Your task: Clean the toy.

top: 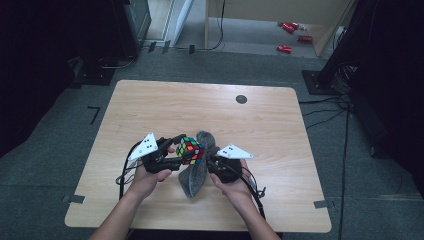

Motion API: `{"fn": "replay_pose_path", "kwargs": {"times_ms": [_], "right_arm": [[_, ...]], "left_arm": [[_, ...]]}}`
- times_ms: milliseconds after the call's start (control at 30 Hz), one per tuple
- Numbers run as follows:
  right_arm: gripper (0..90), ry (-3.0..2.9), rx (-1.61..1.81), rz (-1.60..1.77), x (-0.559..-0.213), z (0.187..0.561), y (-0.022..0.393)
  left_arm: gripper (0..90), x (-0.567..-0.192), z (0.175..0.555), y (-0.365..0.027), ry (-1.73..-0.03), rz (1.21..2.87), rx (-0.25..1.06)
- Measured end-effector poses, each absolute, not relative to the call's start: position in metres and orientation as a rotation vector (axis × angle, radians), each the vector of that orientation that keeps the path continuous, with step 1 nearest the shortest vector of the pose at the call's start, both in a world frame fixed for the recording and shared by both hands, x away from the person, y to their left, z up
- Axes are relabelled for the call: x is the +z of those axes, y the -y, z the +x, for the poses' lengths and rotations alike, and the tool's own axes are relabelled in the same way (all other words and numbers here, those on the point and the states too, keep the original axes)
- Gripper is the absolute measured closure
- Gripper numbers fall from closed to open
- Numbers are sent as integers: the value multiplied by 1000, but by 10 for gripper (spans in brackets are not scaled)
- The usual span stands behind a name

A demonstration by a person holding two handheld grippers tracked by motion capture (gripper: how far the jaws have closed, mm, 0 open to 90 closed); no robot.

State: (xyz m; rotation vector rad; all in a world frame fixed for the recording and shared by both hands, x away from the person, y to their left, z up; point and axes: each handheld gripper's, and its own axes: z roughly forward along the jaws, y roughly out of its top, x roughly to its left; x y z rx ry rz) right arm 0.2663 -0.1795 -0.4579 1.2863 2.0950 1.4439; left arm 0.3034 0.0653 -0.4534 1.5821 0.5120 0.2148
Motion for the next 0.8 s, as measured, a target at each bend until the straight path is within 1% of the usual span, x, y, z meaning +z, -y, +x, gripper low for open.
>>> {"fn": "replay_pose_path", "kwargs": {"times_ms": [200,433,633,733,800], "right_arm": [[787,-1994,1515,1299,-446,266,194],[786,-2098,1474,1264,-460,265,180],[781,-2156,1464,1238,-465,265,176],[783,-2087,1473,1243,-460,265,181],[786,-2010,1510,1243,-453,264,188]], "left_arm": [[358,-456,302,-60,-516,1574,195],[359,-453,304,-65,-540,1562,200],[359,-452,304,-66,-541,1543,184],[359,-452,302,-64,-523,1534,163],[359,-452,301,-62,-508,1547,173]]}}
